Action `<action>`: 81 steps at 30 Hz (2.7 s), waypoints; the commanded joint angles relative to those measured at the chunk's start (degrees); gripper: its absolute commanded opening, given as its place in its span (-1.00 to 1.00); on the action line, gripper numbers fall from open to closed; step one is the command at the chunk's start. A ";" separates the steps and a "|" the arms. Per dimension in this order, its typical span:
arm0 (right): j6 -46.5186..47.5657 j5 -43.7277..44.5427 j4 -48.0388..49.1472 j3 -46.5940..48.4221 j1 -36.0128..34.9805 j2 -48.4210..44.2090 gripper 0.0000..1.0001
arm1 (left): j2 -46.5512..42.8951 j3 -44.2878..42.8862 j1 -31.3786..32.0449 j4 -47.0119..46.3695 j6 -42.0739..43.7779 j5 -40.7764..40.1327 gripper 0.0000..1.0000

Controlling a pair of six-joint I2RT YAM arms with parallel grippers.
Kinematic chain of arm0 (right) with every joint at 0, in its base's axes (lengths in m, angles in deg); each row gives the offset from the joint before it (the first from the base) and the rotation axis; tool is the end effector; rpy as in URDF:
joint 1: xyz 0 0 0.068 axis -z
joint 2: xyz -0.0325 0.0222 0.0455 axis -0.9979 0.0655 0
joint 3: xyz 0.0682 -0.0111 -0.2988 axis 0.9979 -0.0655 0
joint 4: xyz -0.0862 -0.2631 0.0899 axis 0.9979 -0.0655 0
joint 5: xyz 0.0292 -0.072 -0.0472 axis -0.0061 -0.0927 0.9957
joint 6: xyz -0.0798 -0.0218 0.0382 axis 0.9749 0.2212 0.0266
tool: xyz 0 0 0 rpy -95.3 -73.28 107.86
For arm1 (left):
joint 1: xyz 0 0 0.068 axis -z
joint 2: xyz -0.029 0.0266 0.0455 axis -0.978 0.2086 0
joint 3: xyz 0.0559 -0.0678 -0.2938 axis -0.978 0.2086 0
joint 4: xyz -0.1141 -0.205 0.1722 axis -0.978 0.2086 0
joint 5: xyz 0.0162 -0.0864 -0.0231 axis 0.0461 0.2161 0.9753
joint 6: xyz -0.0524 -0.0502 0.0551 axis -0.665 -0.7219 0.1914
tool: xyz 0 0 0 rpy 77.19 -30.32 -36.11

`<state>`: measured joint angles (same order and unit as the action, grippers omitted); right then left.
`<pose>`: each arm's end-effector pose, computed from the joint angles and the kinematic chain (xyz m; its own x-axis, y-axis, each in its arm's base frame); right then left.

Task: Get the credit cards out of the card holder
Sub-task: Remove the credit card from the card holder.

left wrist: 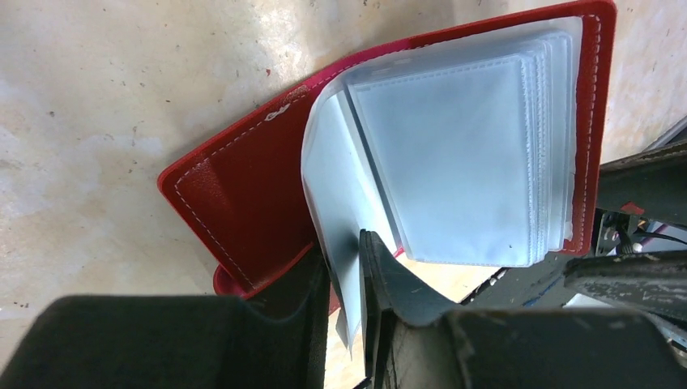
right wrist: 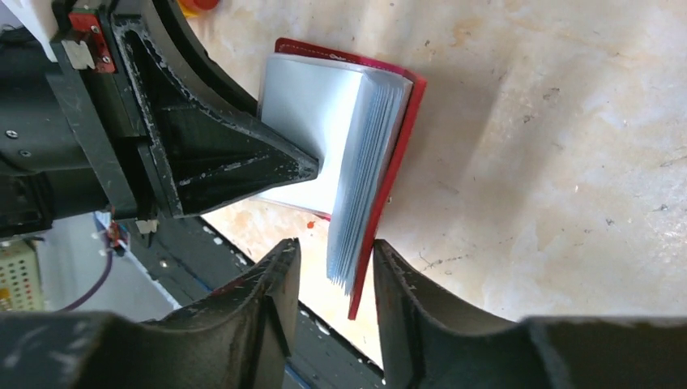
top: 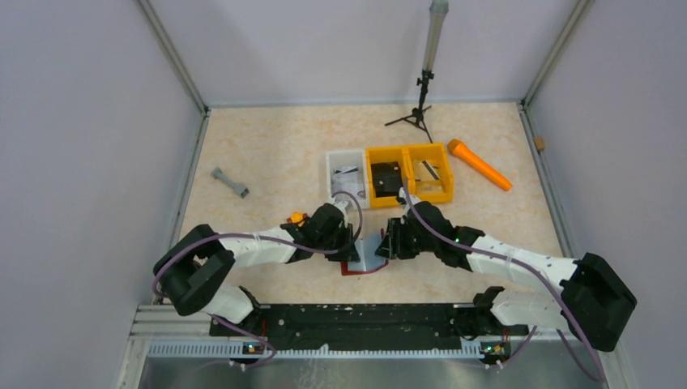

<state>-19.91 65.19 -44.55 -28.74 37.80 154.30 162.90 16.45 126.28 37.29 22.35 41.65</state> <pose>0.1730 0.2128 0.1775 -0.8722 0.0081 -0.4890 -0.3090 0.7660 0.5638 0.1953 -0.2441 0.1238 -0.9285 0.0354 -0.3697 0.2520 0.7913 -0.5570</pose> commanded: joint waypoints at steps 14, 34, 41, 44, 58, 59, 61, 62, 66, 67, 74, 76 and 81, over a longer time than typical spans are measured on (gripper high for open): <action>-1.85 -8.97 10.87 -1.66 3.17 2.00 -0.41 | 2.12 -0.93 0.19 1.52 1.24 -2.26 -0.54; 2.11 -6.27 5.14 1.41 2.95 6.47 -0.69 | 1.86 -1.35 0.64 1.13 1.15 -1.61 -0.49; 1.48 -4.27 4.23 1.20 3.00 3.66 -0.92 | -5.23 -4.88 0.71 15.06 4.13 -10.61 -0.05; 1.56 -3.75 3.58 1.36 3.01 3.09 -0.94 | -8.45 -6.39 0.64 21.12 5.62 -15.76 0.05; 0.62 -4.26 4.37 1.38 2.99 2.60 -0.95 | -19.72 -3.21 0.83 4.05 -2.77 2.03 0.33; 0.37 -4.27 4.54 1.27 2.94 2.42 -0.95 | -18.54 -2.41 0.79 1.37 -4.28 3.11 0.40; -0.26 -4.04 5.03 0.86 2.96 2.01 -0.95 | -15.92 -0.45 0.75 -4.47 -6.75 4.40 0.45; -0.55 -4.01 5.28 0.72 3.00 1.73 -0.95 | -14.50 0.32 0.73 -7.23 -7.71 4.60 0.45; -1.17 -4.16 5.79 -0.01 2.98 1.02 -0.95 | -10.51 3.09 -0.41 -13.73 -11.38 4.07 0.40; -1.29 -4.11 5.81 -0.14 3.00 0.91 -0.95 | -9.94 3.99 -0.80 -15.54 -12.14 4.05 0.41; -1.22 -4.27 6.19 -0.42 2.96 1.07 -0.95 | -5.60 6.77 -1.24 -23.29 -15.19 4.27 0.34; -1.37 -4.49 6.66 -0.58 2.98 1.24 -0.95 | -4.61 6.98 -1.22 -23.62 -15.05 4.04 0.34; -1.53 -4.89 7.13 -0.67 2.98 1.75 -0.95 | -2.84 7.04 -1.24 -23.20 -14.17 2.63 0.28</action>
<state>-20.54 60.73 -40.82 -29.72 40.64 157.01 159.10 23.16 125.14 17.88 8.17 45.17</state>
